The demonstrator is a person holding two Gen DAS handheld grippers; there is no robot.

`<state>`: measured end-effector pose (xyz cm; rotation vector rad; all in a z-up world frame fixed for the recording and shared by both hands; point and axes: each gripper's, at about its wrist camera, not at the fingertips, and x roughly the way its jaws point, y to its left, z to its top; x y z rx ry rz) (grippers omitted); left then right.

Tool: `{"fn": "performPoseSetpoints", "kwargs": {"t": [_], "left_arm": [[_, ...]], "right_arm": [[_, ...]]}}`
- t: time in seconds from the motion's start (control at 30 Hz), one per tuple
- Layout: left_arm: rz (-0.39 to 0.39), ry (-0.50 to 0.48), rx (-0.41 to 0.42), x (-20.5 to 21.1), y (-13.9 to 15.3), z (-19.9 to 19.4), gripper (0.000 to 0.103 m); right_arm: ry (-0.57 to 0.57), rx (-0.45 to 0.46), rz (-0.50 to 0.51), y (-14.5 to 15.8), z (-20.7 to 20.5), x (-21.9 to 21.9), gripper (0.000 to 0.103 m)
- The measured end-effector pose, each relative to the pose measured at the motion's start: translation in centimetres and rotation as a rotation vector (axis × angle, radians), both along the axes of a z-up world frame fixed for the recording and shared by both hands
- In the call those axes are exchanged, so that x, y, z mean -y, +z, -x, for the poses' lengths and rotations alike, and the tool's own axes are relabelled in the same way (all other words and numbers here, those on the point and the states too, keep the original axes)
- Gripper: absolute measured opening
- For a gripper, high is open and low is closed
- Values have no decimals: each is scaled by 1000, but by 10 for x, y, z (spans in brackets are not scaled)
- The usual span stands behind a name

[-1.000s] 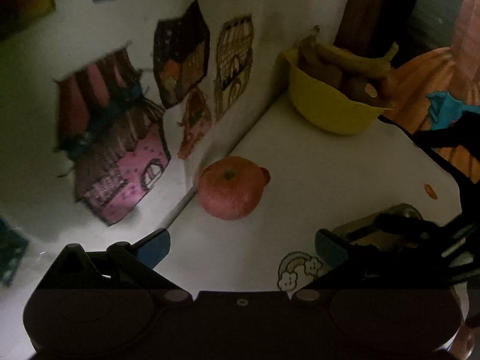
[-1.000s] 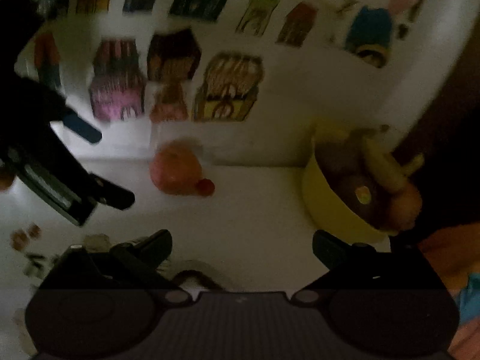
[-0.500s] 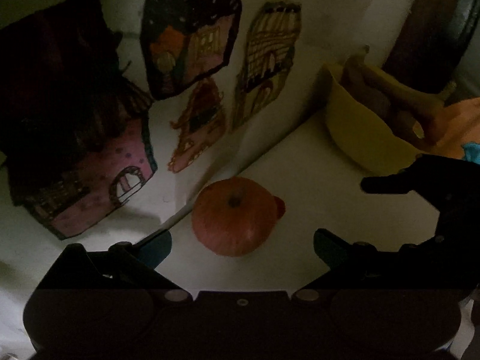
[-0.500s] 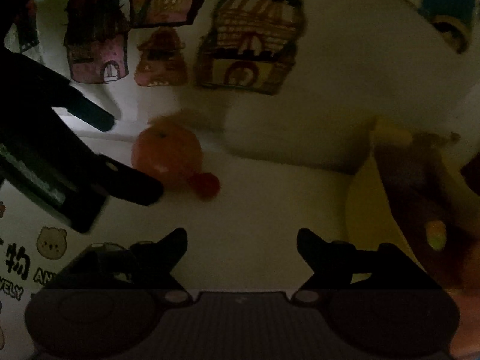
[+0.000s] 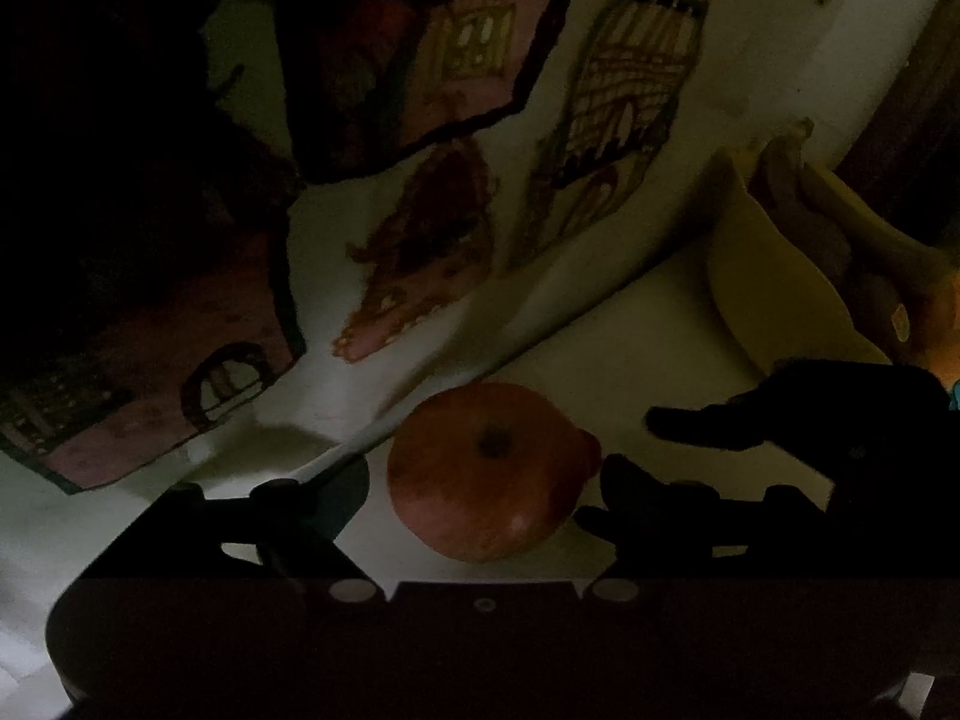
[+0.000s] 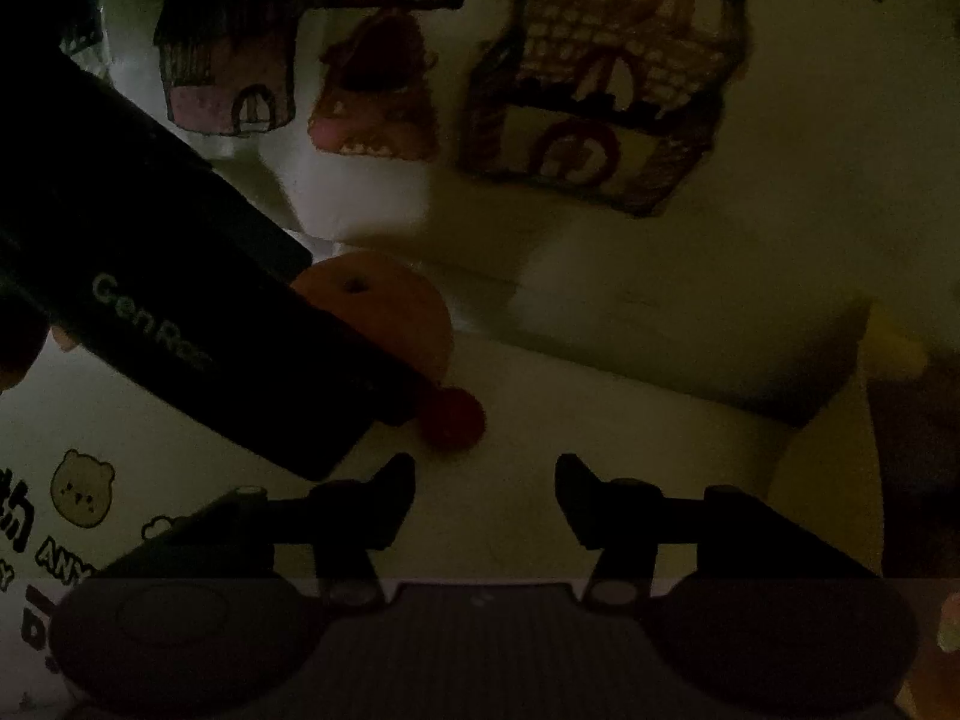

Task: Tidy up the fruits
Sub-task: 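Close the left gripper on the dark red apple while the right closes on the cherry tomato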

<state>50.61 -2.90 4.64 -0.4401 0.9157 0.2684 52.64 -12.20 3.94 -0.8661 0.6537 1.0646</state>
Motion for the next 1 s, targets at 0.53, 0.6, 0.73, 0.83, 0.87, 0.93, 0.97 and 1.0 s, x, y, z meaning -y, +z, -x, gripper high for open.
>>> {"fn": "performPoseSetpoints", "kwargs": {"t": [0.53,0.6,0.73,0.83,0.87,0.93,0.97,1.0], "left_arm": [[36,23,-12,-4,-9,-14,75],[36,20,-8,-6,-7,-6,75],[48,16,-7,-9,-9,1,75],[52,12,-13,-8,-9,1,75],[52,12,-16,-8,-9,3,75],[53,9,-21,-6,-9,5,75],[53,8,-24,-6,-8,8,75],[52,6,-25,-5,-8,10,75]], "right_arm": [[10,-96,-49,9,-8,-17,27],[9,-88,-47,13,-5,-13,26],[2,-75,-40,17,4,-11,26],[-5,-66,-32,17,12,-12,26],[-5,-63,-28,19,16,-12,26],[-6,-54,-18,20,19,-17,26],[-9,-49,-15,22,22,-16,26],[-13,-46,-13,24,26,-15,26]]}}
